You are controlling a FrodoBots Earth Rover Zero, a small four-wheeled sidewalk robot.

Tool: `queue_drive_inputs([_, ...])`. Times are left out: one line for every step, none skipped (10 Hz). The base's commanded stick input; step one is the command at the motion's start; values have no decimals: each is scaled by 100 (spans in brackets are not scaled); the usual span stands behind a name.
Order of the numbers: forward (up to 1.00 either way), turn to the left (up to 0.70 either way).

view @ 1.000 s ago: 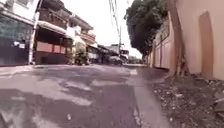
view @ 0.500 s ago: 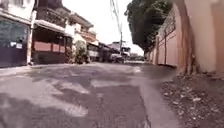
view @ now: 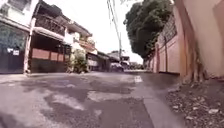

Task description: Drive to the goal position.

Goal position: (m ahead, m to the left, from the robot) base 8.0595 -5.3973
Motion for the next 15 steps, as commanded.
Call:
queue_drive_inputs([70,0])
queue_drive_inputs([70,0])
queue_drive_inputs([70,0])
queue_drive_inputs([70,0])
queue_drive_inputs([70,-10])
queue_drive_inputs([70,-29])
queue_drive_inputs([70,-35])
queue_drive_inputs([70,-35])
queue_drive_inputs([70,-10])
queue_drive_inputs([70,0])
queue_drive_inputs([70,0])
queue_drive_inputs([70,0])
queue_drive_inputs([70,0])
queue_drive_inputs([70,0])
queue_drive_inputs([70,0])
